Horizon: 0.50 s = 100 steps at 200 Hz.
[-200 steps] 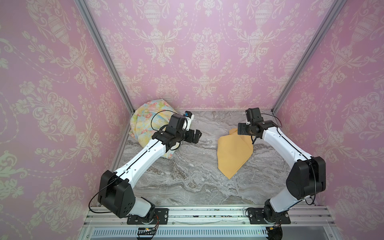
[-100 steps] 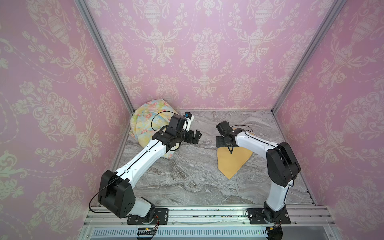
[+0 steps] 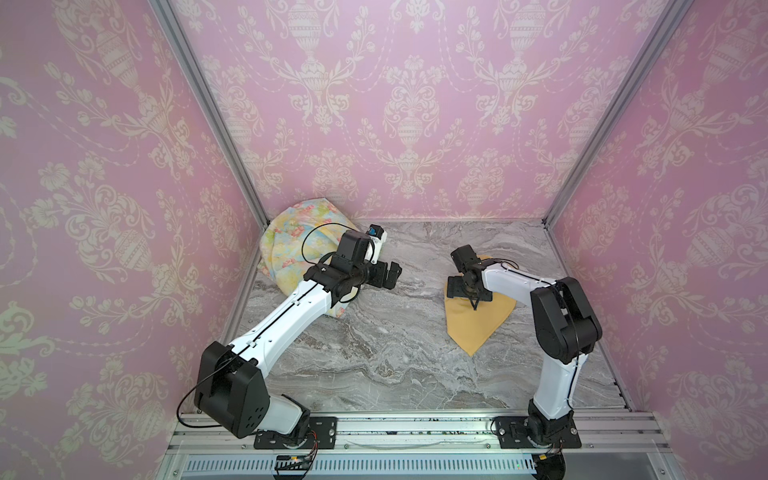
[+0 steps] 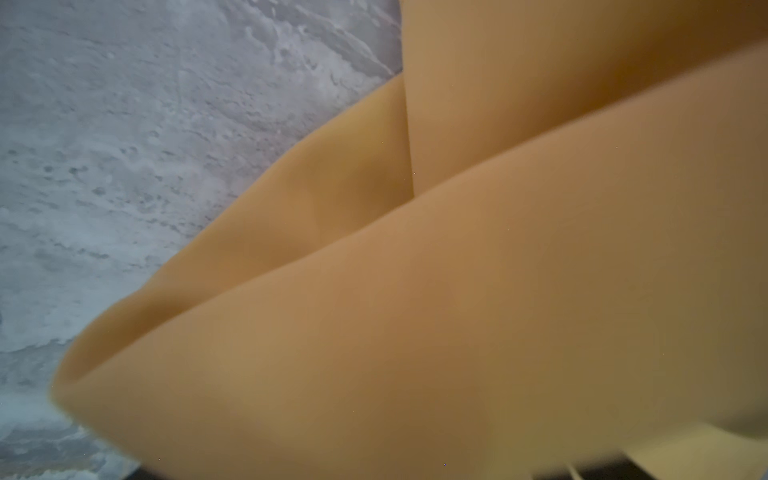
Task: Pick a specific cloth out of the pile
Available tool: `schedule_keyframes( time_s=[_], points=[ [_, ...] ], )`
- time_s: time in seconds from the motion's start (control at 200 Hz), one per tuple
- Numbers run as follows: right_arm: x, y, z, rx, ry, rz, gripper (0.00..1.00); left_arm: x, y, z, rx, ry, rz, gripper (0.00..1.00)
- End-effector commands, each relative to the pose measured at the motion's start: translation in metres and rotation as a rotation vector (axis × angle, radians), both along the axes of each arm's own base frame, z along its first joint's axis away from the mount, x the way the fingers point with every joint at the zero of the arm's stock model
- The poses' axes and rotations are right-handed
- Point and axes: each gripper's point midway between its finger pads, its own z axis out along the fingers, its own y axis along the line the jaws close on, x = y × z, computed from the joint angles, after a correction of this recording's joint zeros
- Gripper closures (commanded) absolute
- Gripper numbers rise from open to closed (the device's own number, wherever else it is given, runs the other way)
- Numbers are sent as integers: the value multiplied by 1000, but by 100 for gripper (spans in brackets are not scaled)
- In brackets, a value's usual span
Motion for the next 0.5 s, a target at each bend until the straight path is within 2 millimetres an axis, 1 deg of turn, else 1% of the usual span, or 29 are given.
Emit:
schedule_keyframes(
  time_s=[0.0, 0.135, 0.35, 0.495],
  points=[
    [-5, -6, 6, 9, 23, 92, 4, 0, 6, 8, 19, -47, 5, 1],
    [0, -14, 10, -24, 42, 176, 3, 0, 6, 9, 19, -53, 5, 1],
    [6, -36, 7, 18, 83, 211, 3, 1, 8, 7, 33, -58, 9, 1],
    [13, -47, 5, -1, 111, 302, 3, 3, 7, 4, 34, -56, 8, 1]
  ],
)
